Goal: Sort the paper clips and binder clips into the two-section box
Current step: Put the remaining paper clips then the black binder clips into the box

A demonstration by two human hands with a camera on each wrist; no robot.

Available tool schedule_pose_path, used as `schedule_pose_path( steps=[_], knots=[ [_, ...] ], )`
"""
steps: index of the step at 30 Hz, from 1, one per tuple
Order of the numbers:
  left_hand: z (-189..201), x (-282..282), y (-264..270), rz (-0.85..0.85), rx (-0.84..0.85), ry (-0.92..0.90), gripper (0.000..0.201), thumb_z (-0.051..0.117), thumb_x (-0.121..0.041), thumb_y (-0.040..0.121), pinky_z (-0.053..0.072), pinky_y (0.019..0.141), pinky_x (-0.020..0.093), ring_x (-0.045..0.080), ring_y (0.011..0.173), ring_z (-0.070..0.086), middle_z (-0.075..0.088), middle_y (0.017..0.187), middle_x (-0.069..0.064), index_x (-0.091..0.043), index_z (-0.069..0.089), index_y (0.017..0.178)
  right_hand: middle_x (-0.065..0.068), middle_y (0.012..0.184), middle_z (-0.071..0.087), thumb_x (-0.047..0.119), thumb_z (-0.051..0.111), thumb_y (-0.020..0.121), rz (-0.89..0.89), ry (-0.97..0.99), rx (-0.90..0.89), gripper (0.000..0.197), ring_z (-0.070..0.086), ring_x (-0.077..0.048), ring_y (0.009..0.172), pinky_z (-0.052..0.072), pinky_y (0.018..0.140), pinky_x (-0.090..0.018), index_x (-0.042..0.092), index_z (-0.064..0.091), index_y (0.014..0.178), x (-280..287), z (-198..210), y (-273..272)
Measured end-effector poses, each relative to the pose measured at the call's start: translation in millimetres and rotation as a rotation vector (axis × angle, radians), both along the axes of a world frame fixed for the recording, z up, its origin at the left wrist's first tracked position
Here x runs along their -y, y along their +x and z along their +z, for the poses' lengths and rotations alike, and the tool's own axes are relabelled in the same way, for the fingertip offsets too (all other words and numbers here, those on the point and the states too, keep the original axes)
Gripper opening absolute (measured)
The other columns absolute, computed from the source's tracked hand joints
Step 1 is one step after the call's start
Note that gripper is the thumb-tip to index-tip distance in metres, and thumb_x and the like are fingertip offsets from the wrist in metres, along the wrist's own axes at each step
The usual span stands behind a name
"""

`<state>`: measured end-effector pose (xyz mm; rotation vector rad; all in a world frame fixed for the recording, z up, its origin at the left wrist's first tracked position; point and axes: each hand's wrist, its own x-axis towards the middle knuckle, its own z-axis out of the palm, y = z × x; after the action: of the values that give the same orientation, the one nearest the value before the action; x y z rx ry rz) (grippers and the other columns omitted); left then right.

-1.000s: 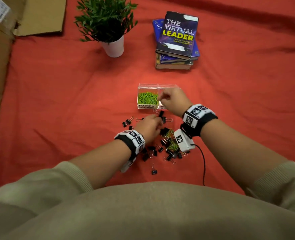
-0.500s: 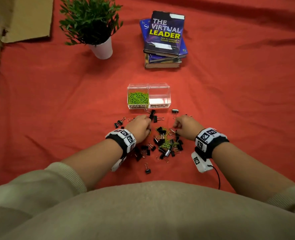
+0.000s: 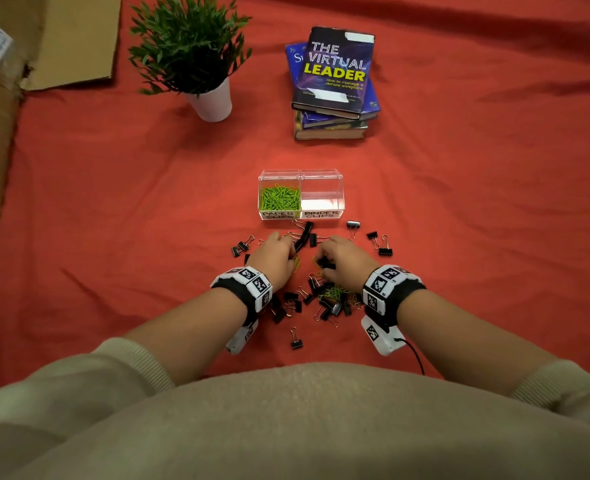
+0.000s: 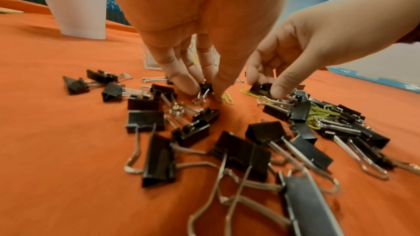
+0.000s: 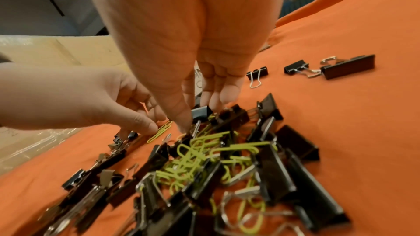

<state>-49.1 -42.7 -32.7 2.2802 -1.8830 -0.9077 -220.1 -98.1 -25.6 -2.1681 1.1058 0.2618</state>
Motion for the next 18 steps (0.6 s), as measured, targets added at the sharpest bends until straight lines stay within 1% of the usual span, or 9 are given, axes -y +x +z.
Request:
schedule_pose_path(
  steps=[2,5,7,9,11,12,14,16,18],
  knots=[
    [0.1,-1.4,1.6,0.013,-0.001,-0.009,0.014,0.056,-0.013,0.085,0.051,0.078,0.039,0.029,0.091,0.057,0.048,0.106,0.007,-0.012,0.057,0.098,-0.002,0.104,0.051,0.014,0.064,0.079,-0.015,-0.004,0.039,0.023,0.052,-0.019,0.094,0.047,0.082,-0.031,0.014,0.057,0.102,-1.8,0.5,-2.6],
    [1.0,-2.5,3.6,0.014,0.063,-0.066,0.014,0.055,-0.016,0.083,0.05,0.08,0.038,0.027,0.096,0.055,0.05,0.105,0.007,-0.014,0.059,0.096,0.0,0.094,0.048,0.014,0.06,0.08,-0.029,-0.029,0.042,0.011,0.052,-0.018,0.085,0.043,0.072,-0.026,0.011,0.057,0.09,-0.2,3.2,-8.9],
    [1.2,-2.8,2.8,-0.012,0.112,-0.099,0.017,0.056,-0.02,0.083,0.047,0.084,0.036,0.026,0.101,0.054,0.053,0.105,0.007,-0.013,0.062,0.097,-0.002,0.094,0.049,0.014,0.06,0.08,-0.067,-0.05,0.014,0.009,0.052,-0.018,0.084,0.042,0.072,-0.026,0.012,0.056,0.088,6.6,4.5,-15.6],
    [0.7,-3.0,-1.1,-0.061,0.177,-0.102,0.024,0.056,-0.029,0.085,0.045,0.089,0.037,0.026,0.105,0.052,0.054,0.107,0.007,-0.013,0.063,0.101,-0.004,0.097,0.05,0.013,0.059,0.079,-0.13,-0.095,-0.015,0.008,0.052,-0.021,0.09,0.046,0.076,-0.032,0.014,0.056,0.086,15.1,5.2,-22.0],
    [-0.4,-2.6,-6.1,-0.113,0.25,-0.081,0.033,0.056,-0.038,0.087,0.044,0.094,0.038,0.026,0.109,0.05,0.055,0.112,0.008,-0.012,0.062,0.107,-0.006,0.102,0.051,0.015,0.059,0.079,-0.146,-0.184,-0.035,0.011,0.048,-0.024,0.099,0.047,0.083,-0.037,0.013,0.059,0.09,20.3,5.9,-25.0],
    [-1.4,-2.2,-8.1,-0.123,0.271,-0.071,0.036,0.057,-0.039,0.088,0.043,0.095,0.038,0.027,0.111,0.049,0.055,0.114,0.008,-0.011,0.061,0.11,-0.006,0.105,0.052,0.016,0.059,0.079,-0.124,-0.227,-0.038,0.015,0.046,-0.024,0.103,0.047,0.087,-0.037,0.013,0.061,0.094,20.7,6.7,-24.1],
    [-2.7,-1.6,-10.2,-0.124,0.284,-0.063,0.035,0.057,-0.037,0.089,0.041,0.095,0.037,0.027,0.112,0.049,0.054,0.116,0.008,-0.01,0.06,0.113,-0.005,0.11,0.053,0.018,0.06,0.081,-0.043,-0.258,-0.006,0.022,0.046,-0.023,0.108,0.044,0.094,-0.036,0.013,0.062,0.102,18.1,8.2,-18.4],
    [-3.4,-1.5,-10.6,-0.124,0.274,-0.059,0.03,0.056,-0.031,0.09,0.041,0.095,0.037,0.026,0.112,0.049,0.056,0.116,0.008,-0.01,0.061,0.111,-0.004,0.111,0.054,0.022,0.061,0.082,0.055,-0.237,0.014,0.028,0.046,-0.022,0.109,0.043,0.097,-0.035,0.014,0.062,0.108,12.1,7.2,-11.3],
    [-3.1,-1.3,-11.1,-0.121,0.259,-0.046,0.027,0.055,-0.027,0.091,0.043,0.095,0.038,0.027,0.111,0.049,0.056,0.116,0.009,-0.009,0.061,0.11,-0.004,0.112,0.053,0.026,0.062,0.082,0.142,-0.229,-0.043,0.035,0.045,-0.022,0.11,0.04,0.098,-0.035,0.013,0.061,0.114,5.8,3.3,-6.4]
  ],
)
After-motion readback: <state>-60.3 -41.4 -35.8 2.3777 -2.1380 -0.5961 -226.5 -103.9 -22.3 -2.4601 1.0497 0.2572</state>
